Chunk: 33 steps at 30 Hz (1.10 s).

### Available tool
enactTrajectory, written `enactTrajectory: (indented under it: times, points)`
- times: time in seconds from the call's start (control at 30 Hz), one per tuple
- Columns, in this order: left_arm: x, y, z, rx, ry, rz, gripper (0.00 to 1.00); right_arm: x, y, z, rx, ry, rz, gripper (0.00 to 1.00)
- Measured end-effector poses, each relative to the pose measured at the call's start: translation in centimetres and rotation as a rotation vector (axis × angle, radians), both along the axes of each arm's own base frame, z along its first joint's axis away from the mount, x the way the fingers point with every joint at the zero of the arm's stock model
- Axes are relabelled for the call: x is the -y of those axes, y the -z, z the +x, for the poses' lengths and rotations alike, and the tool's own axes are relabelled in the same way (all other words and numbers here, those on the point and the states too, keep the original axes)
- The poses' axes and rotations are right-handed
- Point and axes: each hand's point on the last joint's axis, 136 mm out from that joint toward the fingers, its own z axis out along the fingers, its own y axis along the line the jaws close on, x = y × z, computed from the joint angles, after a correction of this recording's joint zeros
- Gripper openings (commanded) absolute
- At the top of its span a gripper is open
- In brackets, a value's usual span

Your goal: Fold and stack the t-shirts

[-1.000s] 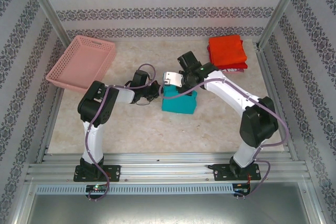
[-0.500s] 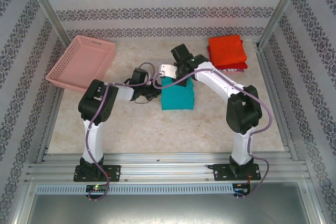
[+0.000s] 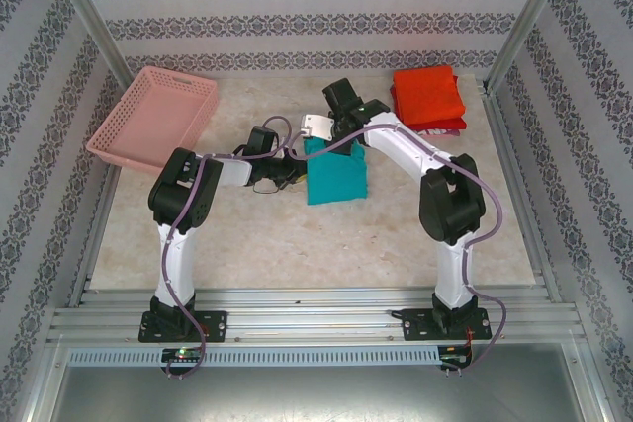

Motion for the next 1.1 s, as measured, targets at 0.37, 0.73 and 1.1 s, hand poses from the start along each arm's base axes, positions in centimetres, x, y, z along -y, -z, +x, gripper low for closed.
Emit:
enactTrajectory:
  times: [0.37, 0.73, 1.1]
  points:
    - [0.0, 0.0, 0.0, -0.002, 0.003, -0.004, 0.00, -1.7, 1.0, 2.1, 0.032, -0.022, 0.040, 0.00]
    - [-0.1, 0.0, 0.0, -0.003, 0.003, -0.007, 0.00, -2.7, 4.6, 3.3, 0.000, -0.032, 0.053, 0.11]
    - [-1.6, -0.1, -0.8, 0.049, -0.046, 0.007, 0.03, -3.0, 3.0, 3.8, 0.046, 0.026, 0.202, 0.74]
